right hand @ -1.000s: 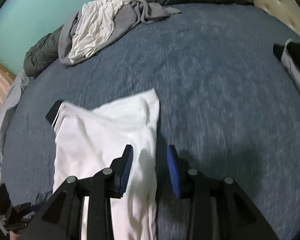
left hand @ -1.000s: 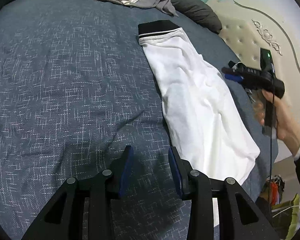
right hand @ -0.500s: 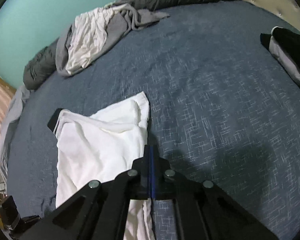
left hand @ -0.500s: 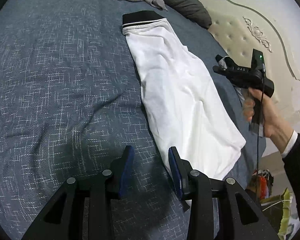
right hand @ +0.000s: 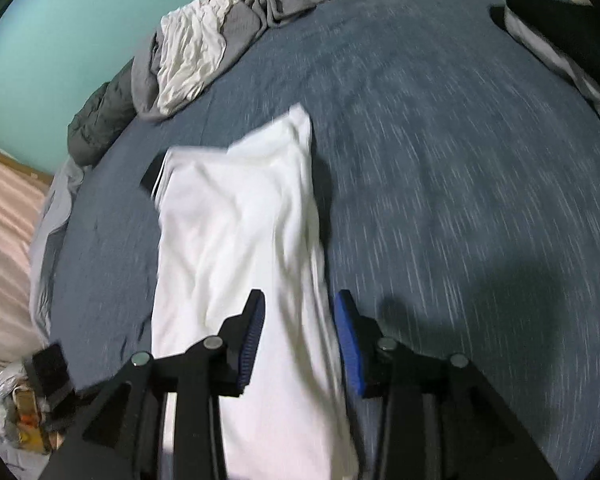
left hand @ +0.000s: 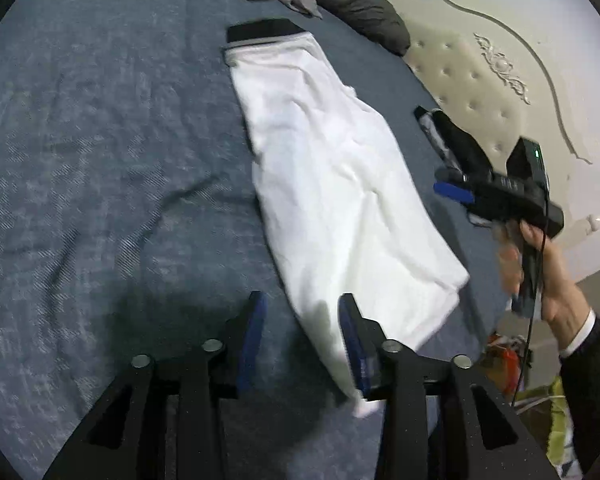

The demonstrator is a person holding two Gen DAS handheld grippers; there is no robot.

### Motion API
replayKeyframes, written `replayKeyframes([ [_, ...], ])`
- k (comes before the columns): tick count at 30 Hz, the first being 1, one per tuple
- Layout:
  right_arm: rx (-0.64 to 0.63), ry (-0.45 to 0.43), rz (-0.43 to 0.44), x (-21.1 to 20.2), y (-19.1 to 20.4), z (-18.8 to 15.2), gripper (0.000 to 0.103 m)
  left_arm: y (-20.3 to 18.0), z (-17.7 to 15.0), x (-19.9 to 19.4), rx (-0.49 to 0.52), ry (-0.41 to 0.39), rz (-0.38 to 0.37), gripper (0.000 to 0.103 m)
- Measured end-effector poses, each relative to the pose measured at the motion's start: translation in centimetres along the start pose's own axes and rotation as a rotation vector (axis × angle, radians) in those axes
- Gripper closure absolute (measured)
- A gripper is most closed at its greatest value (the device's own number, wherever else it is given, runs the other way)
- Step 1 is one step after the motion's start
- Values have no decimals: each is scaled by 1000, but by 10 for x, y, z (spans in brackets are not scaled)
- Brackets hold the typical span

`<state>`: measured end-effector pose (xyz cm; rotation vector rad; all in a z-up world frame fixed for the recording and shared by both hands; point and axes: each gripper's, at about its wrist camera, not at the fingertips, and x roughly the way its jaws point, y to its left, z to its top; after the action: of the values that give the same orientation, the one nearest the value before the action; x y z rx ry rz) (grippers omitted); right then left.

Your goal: Fold clothes

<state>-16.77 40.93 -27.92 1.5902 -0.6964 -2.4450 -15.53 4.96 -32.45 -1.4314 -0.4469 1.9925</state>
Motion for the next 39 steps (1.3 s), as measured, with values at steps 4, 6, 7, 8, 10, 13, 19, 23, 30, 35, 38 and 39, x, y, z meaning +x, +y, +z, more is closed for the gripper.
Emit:
replayKeyframes([
  [4, 13, 50, 1, -14, -8, -40, 67, -11, -10, 2, 9, 24, -21, 51],
  [6, 11, 67, -11, -17, -10, -55, 67, -14, -15, 3, 10, 33, -29, 51],
  [7, 9, 74, -19, -18, -11, -63, 67, -14, -17, 4, 8, 39, -31, 51],
  [8, 12, 76, -18, -19, -12, -70, 67, -15, -19, 5, 6, 44, -33, 51],
  [10, 22, 69, -11, -21, -12, -76, 67, -15, -23, 7, -4, 57, -43, 51],
  [13, 7, 60, -33, -21, -10, -82, 70, -12, -26, 13, -21, 75, -39, 52],
  [19, -45, 22, -86, -29, -2, -85, 99, -12, -27, 17, -6, 89, -60, 90],
  [23, -72, -4, -67, -46, 7, -83, 100, -10, -27, 13, 0, 88, -84, 100],
  [30, -96, 38, -67, -48, 9, -94, 101, -12, -30, -12, 25, 63, -88, 101],
  [35, -31, 93, -95, -24, -14, -104, 101, -9, -32, -3, 23, 106, -61, 100],
  [38, -29, 90, -86, -22, -14, -104, 101, -7, -31, -3, 16, 105, -58, 100],
  [39, -39, 92, -89, -22, -12, -103, 101, -7, -31, -3, 18, 100, -54, 100],
])
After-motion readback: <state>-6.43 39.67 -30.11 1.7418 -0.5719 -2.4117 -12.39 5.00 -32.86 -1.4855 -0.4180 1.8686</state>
